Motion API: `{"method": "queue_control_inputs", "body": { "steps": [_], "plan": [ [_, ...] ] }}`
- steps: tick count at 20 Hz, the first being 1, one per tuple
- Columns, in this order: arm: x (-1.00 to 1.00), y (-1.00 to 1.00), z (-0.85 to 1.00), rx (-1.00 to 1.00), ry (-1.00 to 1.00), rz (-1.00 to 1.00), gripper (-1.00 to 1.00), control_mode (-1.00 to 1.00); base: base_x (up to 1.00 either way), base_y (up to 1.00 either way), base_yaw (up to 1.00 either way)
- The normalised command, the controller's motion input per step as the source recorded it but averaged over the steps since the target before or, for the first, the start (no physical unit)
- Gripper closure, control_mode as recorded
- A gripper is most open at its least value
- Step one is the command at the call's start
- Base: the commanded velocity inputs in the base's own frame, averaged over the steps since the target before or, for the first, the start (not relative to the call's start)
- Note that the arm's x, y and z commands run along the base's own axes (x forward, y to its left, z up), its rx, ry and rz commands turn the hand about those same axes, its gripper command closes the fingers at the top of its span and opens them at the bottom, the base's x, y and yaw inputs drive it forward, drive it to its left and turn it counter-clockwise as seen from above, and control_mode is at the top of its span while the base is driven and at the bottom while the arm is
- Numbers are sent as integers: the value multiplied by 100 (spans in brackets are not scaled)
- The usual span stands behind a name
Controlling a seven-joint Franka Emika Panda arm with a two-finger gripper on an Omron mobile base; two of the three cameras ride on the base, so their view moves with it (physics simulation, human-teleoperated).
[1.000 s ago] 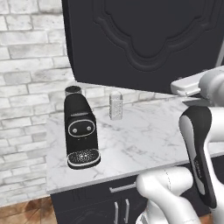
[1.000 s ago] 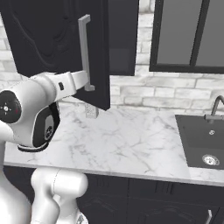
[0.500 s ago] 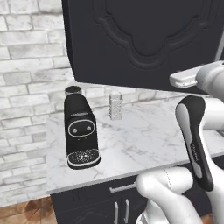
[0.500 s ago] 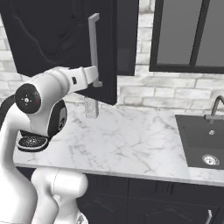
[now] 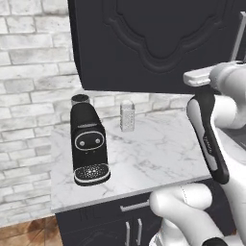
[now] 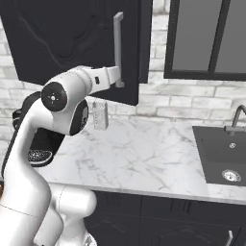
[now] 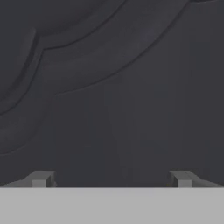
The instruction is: Close all open cabinet doors.
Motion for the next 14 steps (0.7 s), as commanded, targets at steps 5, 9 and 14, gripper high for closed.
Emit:
{"method": "queue_control_inputs", "body": {
  "steps": [5,9,14],
  "plan": [
    [79,0,0,0,0,0,-100,-100,0,0,0],
    [84,0,-1,0,0,0,-100,-100,0,0,0],
    [88,0,0,0,0,0,-100,-100,0,0,0]
  ]
}}
